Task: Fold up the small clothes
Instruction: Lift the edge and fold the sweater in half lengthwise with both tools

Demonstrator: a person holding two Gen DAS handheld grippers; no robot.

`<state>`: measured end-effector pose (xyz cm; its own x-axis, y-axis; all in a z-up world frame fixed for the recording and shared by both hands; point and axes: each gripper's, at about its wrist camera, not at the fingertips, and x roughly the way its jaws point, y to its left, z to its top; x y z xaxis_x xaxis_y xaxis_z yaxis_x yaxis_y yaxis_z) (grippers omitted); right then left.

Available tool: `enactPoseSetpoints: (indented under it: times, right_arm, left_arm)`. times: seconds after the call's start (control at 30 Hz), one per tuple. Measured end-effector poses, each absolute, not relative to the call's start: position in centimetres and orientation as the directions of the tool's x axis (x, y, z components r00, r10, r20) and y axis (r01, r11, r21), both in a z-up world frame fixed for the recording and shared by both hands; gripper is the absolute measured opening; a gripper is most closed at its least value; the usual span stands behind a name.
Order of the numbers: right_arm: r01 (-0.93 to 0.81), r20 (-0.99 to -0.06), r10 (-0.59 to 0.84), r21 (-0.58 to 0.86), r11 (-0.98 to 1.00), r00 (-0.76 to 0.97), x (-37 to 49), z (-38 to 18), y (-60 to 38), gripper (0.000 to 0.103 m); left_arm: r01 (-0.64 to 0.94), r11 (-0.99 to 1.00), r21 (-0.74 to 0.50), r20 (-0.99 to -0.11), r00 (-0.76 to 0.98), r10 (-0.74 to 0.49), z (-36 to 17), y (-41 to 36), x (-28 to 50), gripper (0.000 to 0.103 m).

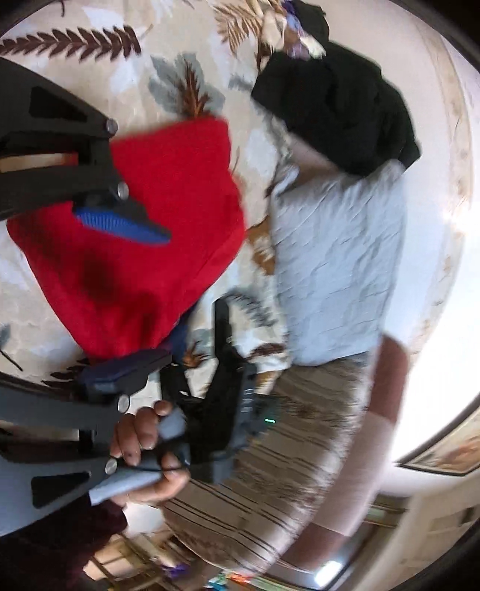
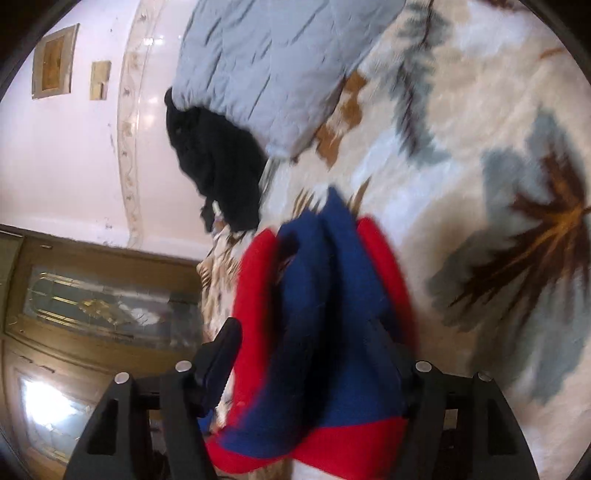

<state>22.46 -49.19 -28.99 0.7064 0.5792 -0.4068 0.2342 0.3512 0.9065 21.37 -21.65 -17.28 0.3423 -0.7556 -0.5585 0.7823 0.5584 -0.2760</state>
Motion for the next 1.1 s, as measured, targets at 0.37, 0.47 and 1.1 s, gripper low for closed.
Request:
enactPoseSetpoints:
  times: [0.37, 0.47, 1.1]
  right_arm:
    - [0.348, -0.582, 0.513, 0.803, 0.484, 0.631, 24.8, -30.1, -46.1, 0.072]
    - [0.296, -0.596, 0.524, 0.783, 0.547, 0.608, 25.3, -29.6, -44.4, 0.051]
    - [0.382, -0.729, 0.341, 0.628, 0.678, 0.594, 22.1, -27.0, -46.9, 0.027]
  left_arm:
    - [0.624, 0.723, -0.297, -0.701, 0.372, -0.609, -22.5, -16.6, 26.2, 0.062]
    - [0.645, 0.705, -0.295, -0.723, 0.332, -0.606, -23.5, -17.2, 25.9, 0.062]
    - [0.684, 0.709, -0.171, -0.767, 0.360, -0.532, -24.6, -21.3, 24.7, 0.080]
